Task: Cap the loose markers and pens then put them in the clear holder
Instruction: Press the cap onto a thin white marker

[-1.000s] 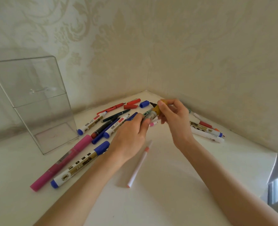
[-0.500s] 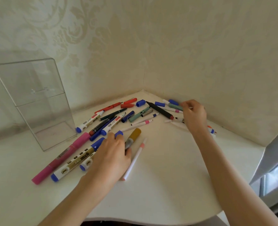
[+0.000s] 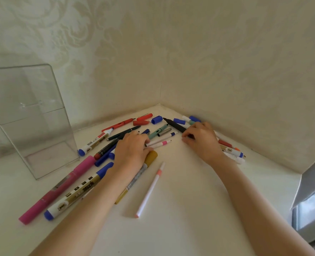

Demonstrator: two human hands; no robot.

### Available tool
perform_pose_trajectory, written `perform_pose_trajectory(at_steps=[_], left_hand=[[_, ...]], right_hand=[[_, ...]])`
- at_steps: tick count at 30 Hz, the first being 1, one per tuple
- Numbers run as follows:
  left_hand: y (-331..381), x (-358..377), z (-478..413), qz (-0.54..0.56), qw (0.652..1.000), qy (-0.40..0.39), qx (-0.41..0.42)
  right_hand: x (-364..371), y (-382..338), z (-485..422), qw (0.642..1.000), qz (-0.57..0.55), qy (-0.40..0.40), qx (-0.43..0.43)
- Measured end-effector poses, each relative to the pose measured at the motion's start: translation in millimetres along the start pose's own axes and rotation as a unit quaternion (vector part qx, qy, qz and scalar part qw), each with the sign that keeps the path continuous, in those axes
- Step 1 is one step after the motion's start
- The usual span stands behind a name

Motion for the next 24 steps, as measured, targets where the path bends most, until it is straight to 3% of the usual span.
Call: perform_pose_trajectory(at_steps=[3, 6, 9, 12, 14, 17, 22, 24], left_hand=[[-0.4, -3.2, 0.0, -0.007, 1.000, 0.003, 0.005], [-1.3, -9.6, -2.1, 0.004, 1.000, 0.018, -0.001], [-0.8, -24.6, 0.5, 0.151, 0.987, 0.048, 0.003], [8.9, -33.6, 8.8, 0.320, 0.946, 0.028, 0.045], [16.7, -34.3, 13.6, 0.363, 0.929, 0.004, 0.069], [20.1, -34.1, 15.9, 0.365, 0.928, -0.004, 0.079], [12.6, -39.1, 15.2, 0.376, 0.923, 0.025, 0.074], [11.8, -40.6, 15.8, 0.375, 0.923, 0.032, 0.079]], right_hand=[[-17.3, -4.3, 2.2, 0.984, -0.154, 0.084, 0.019], [-23.9, -3.6, 7.0, 0.936, -0.321, 0.133, 0.061], [-19.3, 1.6, 10.6, 0.827, -0.523, 0.162, 0.126], [-16.3, 4.6, 12.7, 0.699, -0.678, 0.169, 0.154], [-17.4, 5.5, 13.7, 0.661, -0.715, 0.165, 0.155], [-16.7, 5.8, 14.0, 0.664, -0.716, 0.153, 0.155], [-24.9, 4.0, 10.0, 0.752, -0.631, 0.154, 0.108], [-25.7, 0.7, 8.7, 0.765, -0.620, 0.150, 0.089]])
Point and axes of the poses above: each hand's wrist, its own z-axis away from the middle knuckle, its own x-axis out of the palm, y = z × x, the point moved 9 cm from there along -z, towards the middle knuckle, and after that the axes turned 8 degrees about -x, right-handed, at the moved point
